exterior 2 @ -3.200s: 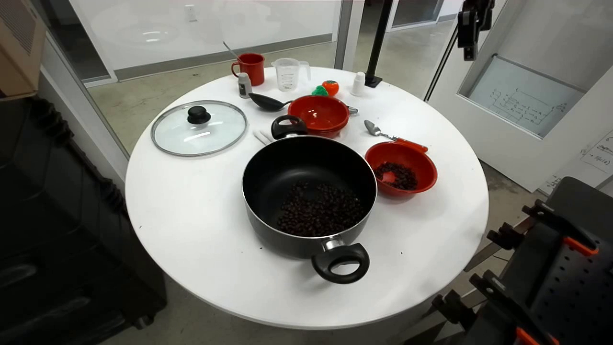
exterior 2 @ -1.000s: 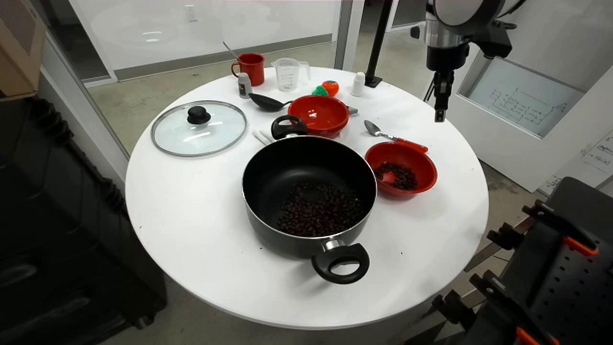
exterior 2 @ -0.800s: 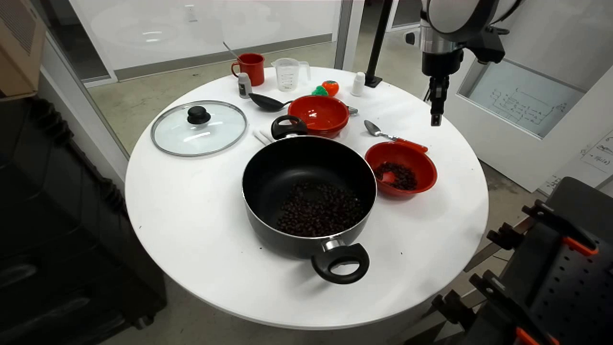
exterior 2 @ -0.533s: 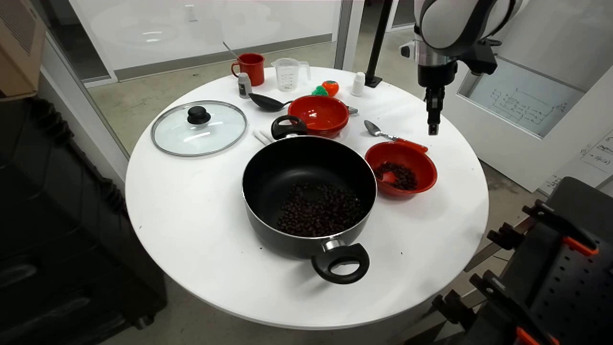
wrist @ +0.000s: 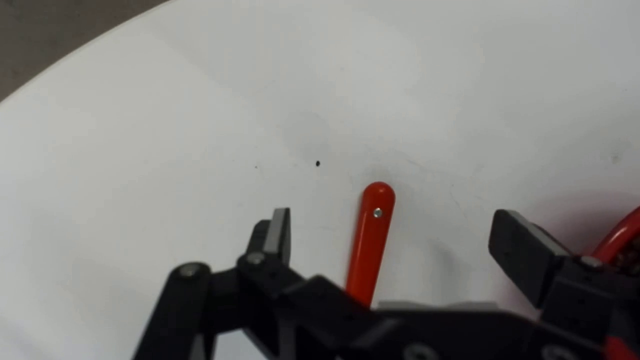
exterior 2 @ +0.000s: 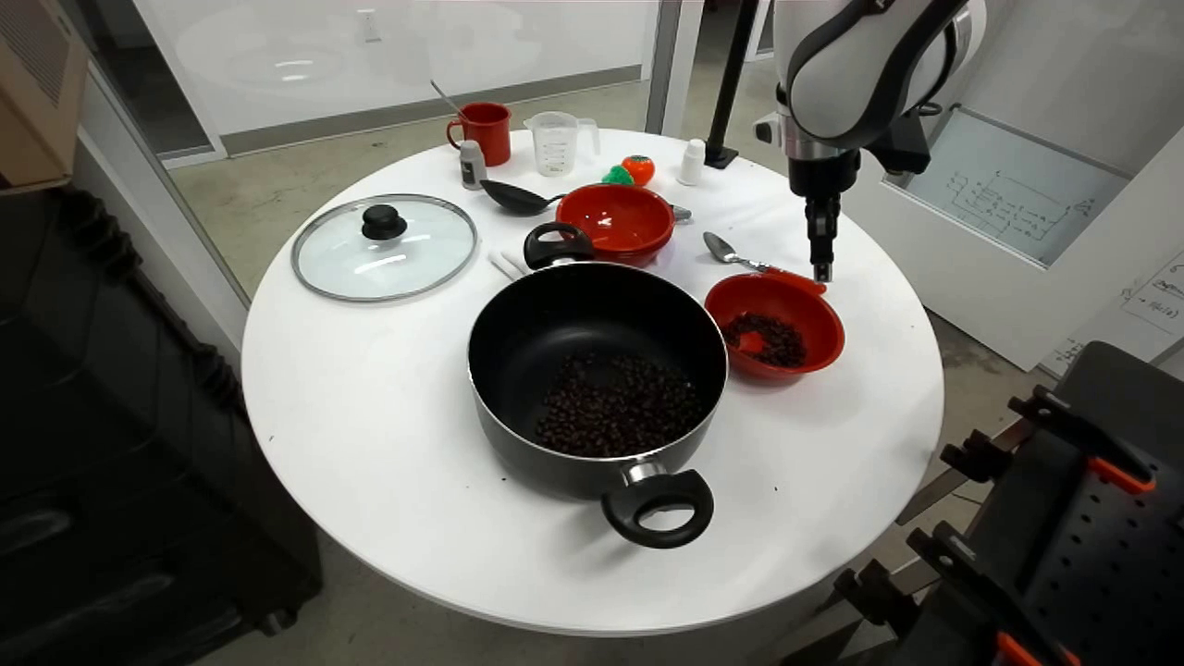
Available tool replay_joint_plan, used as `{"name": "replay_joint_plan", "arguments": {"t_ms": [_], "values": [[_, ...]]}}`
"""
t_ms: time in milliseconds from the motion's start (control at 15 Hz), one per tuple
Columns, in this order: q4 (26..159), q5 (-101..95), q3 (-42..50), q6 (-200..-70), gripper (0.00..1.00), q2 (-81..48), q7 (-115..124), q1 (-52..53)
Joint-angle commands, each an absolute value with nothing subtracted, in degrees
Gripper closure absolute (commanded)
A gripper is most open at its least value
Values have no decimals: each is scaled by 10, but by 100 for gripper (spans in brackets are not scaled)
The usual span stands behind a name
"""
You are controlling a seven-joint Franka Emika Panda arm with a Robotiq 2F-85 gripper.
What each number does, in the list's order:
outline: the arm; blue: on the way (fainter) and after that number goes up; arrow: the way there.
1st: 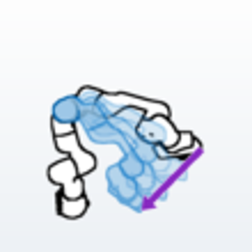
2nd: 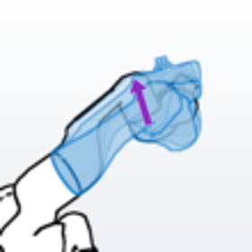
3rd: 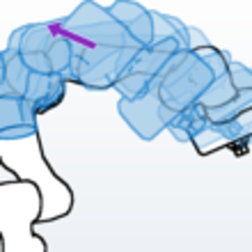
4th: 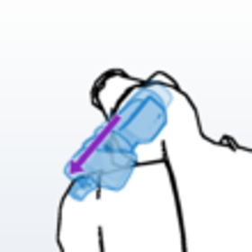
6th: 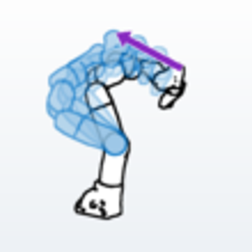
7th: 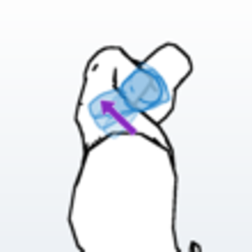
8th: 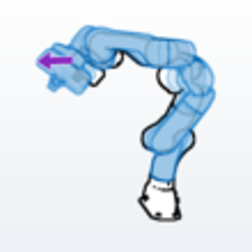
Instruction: Use the spoon to transfer one spoon of contents from the orange bowl to the black pot
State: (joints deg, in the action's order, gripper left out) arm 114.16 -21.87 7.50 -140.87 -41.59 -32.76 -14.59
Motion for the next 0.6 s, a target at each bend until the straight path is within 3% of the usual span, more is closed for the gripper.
{"name": "replay_joint_plan", "arguments": {"t_ms": [0, 267, 400, 533], "values": [[1114, -221, 73, -1411, 0, -446, -333, -152], [1104, -215, 68, -1412, 2, -461, -341, -163], [1103, -213, 67, -1414, 27, -462, -341, -167], [1104, -212, 66, -1417, 39, -461, -342, -171]]}}
